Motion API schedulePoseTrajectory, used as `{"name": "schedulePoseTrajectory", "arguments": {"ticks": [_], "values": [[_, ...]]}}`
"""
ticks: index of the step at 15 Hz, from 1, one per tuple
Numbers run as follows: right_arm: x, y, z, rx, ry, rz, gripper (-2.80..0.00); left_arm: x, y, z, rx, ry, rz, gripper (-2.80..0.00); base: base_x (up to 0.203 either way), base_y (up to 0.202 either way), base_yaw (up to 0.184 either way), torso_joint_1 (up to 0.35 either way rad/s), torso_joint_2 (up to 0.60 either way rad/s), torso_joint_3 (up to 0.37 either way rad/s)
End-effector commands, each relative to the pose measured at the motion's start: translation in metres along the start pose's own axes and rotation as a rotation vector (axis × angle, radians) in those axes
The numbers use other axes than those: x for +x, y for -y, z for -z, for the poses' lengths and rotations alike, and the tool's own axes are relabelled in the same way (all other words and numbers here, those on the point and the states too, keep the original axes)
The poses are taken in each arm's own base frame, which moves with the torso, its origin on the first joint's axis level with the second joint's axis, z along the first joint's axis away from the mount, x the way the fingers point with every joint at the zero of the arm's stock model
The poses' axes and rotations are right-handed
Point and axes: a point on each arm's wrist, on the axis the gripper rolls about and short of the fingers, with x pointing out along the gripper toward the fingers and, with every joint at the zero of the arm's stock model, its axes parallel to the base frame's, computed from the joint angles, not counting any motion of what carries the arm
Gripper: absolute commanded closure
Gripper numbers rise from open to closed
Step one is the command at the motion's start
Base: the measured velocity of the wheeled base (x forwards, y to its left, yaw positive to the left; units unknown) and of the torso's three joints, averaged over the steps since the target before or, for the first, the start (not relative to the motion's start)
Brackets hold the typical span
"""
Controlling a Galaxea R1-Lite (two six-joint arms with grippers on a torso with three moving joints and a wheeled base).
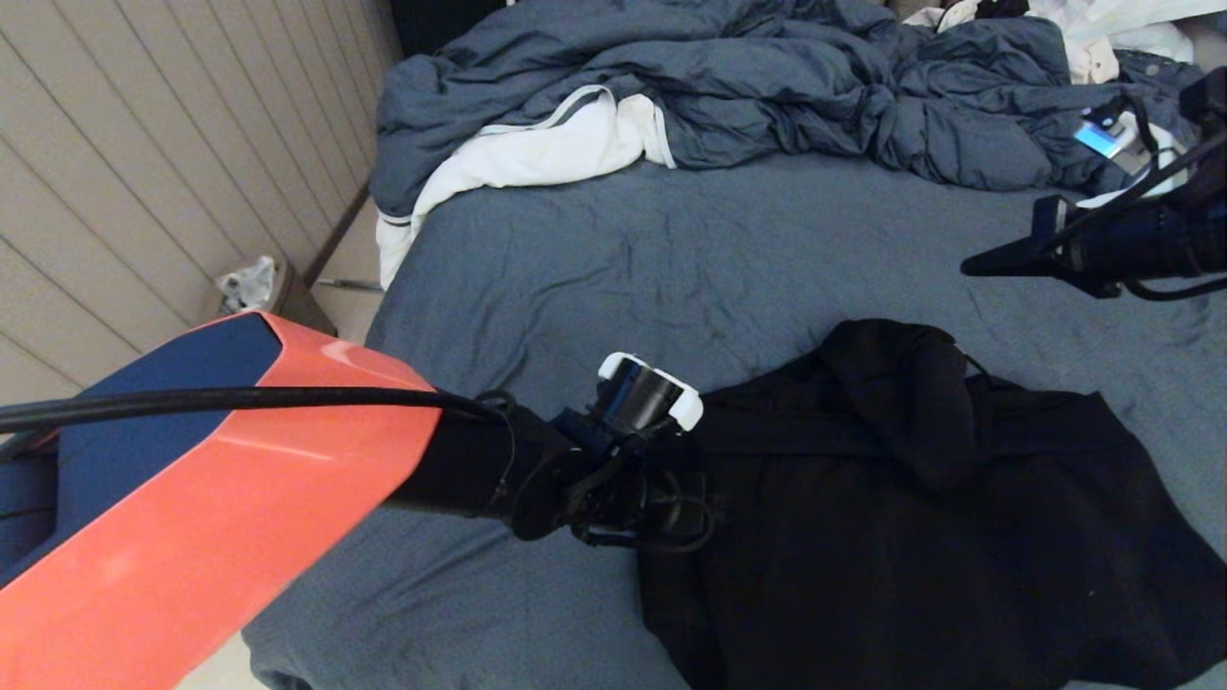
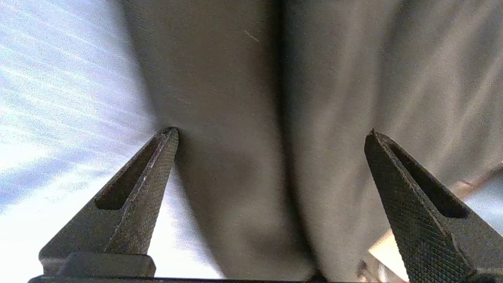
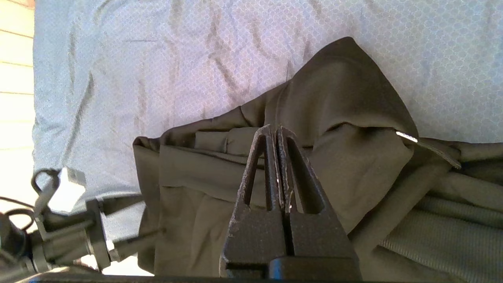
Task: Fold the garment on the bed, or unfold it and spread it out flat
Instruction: Unfold the black sweatshirt
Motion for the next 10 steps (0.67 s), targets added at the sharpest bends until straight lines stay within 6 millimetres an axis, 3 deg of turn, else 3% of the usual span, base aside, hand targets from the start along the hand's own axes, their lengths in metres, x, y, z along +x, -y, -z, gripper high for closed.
{"name": "schedulePoseTrajectory", "arguments": {"ticks": [1,4,10], "values": [[0.000,0.000,0.000,0.001,-0.003,-0.003,0.00,-0.005,-0.002,-0.003,0.007,0.009,-0.003,-2.80,0.000,0.000,0.000,0.000,0.00,0.000],[-0.001,0.000,-0.001,0.000,0.001,-0.001,0.00,-0.011,-0.009,-0.013,0.031,0.037,-0.010,-2.80,0.000,0.000,0.000,0.000,0.00,0.000],[0.001,0.002,0.000,0.003,-0.002,0.001,0.00,-0.001,-0.010,-0.009,0.071,0.020,-0.010,-2.80,0.000,0.000,0.000,0.000,0.00,0.000]]}}
